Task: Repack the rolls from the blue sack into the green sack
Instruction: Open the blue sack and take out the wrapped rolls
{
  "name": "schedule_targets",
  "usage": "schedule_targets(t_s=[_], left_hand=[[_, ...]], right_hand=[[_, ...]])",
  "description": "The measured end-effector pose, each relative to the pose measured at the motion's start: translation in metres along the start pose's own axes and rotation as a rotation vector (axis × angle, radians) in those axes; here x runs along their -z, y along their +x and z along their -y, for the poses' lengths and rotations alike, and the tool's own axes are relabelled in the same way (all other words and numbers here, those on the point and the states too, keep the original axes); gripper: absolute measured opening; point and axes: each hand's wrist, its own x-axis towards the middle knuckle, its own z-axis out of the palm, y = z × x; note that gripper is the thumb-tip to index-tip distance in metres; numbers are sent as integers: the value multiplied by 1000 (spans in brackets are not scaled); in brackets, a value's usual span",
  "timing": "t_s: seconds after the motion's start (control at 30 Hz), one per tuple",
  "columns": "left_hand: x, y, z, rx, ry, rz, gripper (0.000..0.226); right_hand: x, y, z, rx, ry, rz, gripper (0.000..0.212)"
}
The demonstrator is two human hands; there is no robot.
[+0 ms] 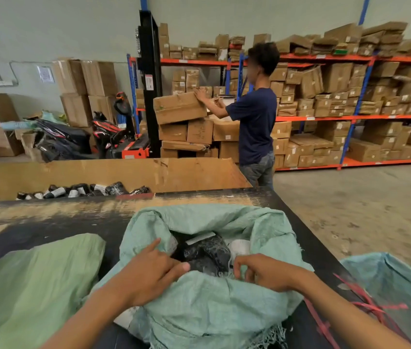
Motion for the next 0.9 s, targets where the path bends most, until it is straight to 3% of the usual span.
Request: schedule_targets(t_s=[0.1, 0.2, 0.27, 0.33, 0.4, 0.5, 0.63, 0.77, 0.8, 0.9], left_hand=[[0, 3, -3, 86, 68, 37, 55], [0, 19, 7, 168, 195, 11, 23], [-4, 30, 12, 239, 265, 138, 46], [-5, 38, 12, 298, 299, 330, 63], [-5, 42, 7, 326, 318, 435, 62], [-10, 36, 3, 338, 317, 481, 65], [-29, 20, 16, 340, 243, 422, 87], [-43, 15, 35, 352, 94, 236, 94], [-45, 15, 37, 341, 47, 173, 96], [-42, 18, 40, 296, -113, -52, 87]], right_hand=[[4, 0, 8, 25, -54, -50, 39], [8, 16, 23, 43, 45, -381, 13], [9, 31, 34, 38, 44, -494, 20], [2, 47, 39, -18, -4, -326, 43], [-9, 64, 37, -83, -29, -131, 56], [-21, 80, 27, -153, 108, -60, 51], [-19, 83, 12, -150, 272, -228, 33], [-5, 87, -2, -340, 295, -268, 75], [-2, 90, -8, -408, 228, -249, 75], [3, 96, -21, -523, 109, -238, 46]])
